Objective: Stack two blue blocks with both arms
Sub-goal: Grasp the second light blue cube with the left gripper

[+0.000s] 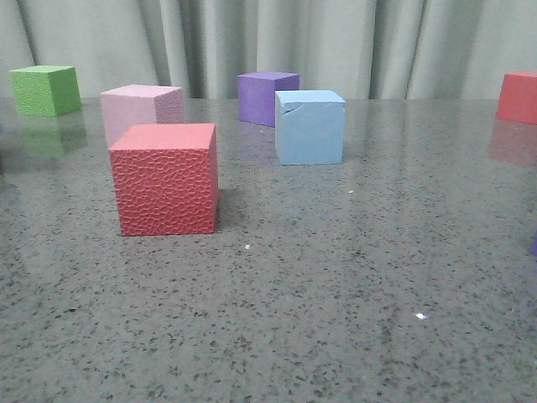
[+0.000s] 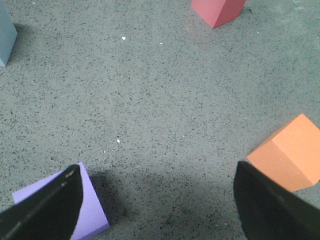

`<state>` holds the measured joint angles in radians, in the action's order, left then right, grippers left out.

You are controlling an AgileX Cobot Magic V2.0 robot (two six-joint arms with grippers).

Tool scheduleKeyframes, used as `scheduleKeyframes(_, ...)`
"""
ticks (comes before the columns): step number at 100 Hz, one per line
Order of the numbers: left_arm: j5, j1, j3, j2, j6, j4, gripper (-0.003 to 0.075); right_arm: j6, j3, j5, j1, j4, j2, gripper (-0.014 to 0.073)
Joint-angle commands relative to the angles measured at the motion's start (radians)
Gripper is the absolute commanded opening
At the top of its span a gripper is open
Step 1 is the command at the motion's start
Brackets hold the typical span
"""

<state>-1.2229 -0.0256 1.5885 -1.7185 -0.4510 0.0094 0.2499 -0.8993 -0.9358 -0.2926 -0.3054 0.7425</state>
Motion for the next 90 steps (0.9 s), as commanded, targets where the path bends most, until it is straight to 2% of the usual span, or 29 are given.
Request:
scheduleKeyframes(1,-0.042,0.002,0.099,0.046,0.001,-0.058,0.0097,-0.004,-0.024,0.054,0.005,-0.036,-0.005,0.061)
scheduleKeyframes(21,-0.056,0.002,0.235,0.046,0.001,-0.154,0.0097,-0.004,-0.024,0.054,0.005,-0.036,-0.005,0.061)
scheduleKeyframes(36,-0.056,-0.037,0.312,0.046,0.001,-0.189,0.0097,-0.004,-0.024,0.054,0.005,-0.036,-0.005,0.061)
scheduleKeyframes(65,-0.045,-0.227,0.435,0.016,-0.079,-0.189,0.0097,-0.004,-0.024,0.054,0.005,-0.036,-0.005,0.061)
scheduleKeyframes(90,-0.026,-0.372,0.573,-0.086,-0.089,-0.169,0.0097,-0.004,-0.024,0.054,0.005,-0.036,-0.005,0.061)
